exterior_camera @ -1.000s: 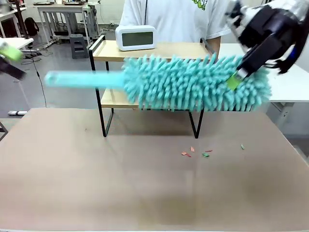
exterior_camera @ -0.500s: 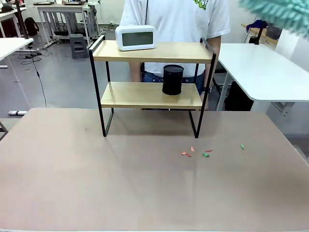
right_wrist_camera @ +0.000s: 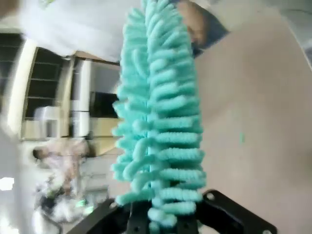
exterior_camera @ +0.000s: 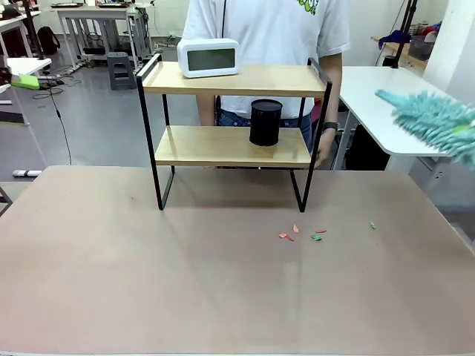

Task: Clean the shelf.
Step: Hand the Duster back to the human.

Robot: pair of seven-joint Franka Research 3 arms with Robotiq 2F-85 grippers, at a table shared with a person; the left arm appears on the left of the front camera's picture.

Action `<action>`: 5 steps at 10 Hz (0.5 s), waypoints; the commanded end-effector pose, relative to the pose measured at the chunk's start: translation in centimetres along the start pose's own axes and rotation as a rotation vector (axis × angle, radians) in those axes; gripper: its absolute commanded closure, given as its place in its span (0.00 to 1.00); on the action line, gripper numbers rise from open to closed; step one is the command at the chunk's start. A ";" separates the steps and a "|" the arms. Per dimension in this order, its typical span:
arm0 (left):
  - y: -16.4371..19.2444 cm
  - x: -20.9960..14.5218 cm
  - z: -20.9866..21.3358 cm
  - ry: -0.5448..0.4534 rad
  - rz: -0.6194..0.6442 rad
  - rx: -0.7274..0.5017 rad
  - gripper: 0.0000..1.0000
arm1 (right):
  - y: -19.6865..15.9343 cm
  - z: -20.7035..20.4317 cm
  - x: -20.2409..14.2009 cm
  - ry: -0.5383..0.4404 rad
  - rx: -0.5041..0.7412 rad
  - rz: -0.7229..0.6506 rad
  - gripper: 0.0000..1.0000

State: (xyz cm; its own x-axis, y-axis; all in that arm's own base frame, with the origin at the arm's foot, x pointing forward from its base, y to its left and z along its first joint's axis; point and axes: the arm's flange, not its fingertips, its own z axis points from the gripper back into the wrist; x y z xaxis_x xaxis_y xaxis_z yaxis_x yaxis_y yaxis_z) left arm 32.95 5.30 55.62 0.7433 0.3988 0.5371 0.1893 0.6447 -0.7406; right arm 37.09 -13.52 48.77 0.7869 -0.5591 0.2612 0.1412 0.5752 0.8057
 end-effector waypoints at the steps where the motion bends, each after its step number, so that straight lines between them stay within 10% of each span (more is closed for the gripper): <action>1: 0.0 0.0 0.9 -0.003 0.001 -0.005 0.00 | 1.8 -4.5 0.8 -0.006 -0.130 -0.216 1.00; 2: 0.0 0.0 0.9 -0.003 0.001 -0.005 0.00 | 0.0 0.0 0.0 0.000 0.000 0.000 1.00; 5: 0.0 0.0 0.9 -0.003 0.001 -0.005 0.00 | 0.0 0.0 0.0 0.000 0.000 0.000 1.00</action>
State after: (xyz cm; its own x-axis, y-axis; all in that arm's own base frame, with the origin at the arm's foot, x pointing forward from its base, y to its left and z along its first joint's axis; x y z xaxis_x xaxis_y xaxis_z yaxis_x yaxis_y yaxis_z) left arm 32.59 5.94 55.92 0.7363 0.4030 0.5435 0.1955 0.6423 -0.7411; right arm 37.15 -13.49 48.59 0.7748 -0.5837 0.2428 0.1787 0.5706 0.8016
